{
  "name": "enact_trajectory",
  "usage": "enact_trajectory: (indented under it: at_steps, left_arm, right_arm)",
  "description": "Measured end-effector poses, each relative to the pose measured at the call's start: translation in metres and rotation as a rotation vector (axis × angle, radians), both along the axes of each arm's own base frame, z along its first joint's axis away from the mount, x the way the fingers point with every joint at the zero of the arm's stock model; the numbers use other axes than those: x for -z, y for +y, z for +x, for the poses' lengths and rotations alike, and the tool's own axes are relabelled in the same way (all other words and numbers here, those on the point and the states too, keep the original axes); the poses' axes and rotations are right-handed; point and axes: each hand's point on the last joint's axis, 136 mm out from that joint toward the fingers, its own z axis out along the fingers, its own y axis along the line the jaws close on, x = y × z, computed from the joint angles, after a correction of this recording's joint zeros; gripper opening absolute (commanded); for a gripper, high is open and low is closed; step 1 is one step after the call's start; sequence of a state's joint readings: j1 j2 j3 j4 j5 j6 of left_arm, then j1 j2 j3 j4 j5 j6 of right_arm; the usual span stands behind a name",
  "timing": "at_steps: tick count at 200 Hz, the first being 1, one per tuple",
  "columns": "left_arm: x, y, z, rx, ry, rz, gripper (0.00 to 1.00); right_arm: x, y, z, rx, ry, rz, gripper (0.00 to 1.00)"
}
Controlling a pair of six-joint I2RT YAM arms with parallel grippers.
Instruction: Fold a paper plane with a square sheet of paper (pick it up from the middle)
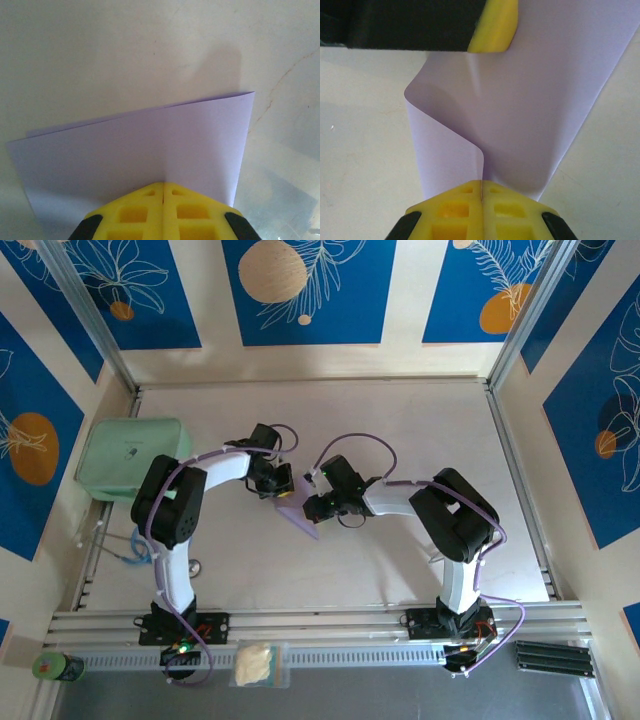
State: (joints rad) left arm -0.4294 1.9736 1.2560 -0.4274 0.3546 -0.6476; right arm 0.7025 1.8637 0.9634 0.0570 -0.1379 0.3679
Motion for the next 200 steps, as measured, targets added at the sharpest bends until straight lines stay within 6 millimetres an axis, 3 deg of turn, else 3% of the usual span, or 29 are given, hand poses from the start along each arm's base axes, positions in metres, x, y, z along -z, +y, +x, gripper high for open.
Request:
enact_trajectory:
  at_steps: [137, 200]
  left_arm:
    - [-0.0002, -0.0026, 0.0011, 0.007, 0.006, -0.008, 0.03]
    - [-0.0058, -0.0008, 0.0034, -0.006, -0.011, -0.001, 0.12]
  right_arm:
    - [0.0052, 0.001, 0.0001, -0.003, 0.019, -0.011, 0.0]
    - [0.0053, 0.0026, -0.0011, -0.01, 0.029, -0.004, 0.0]
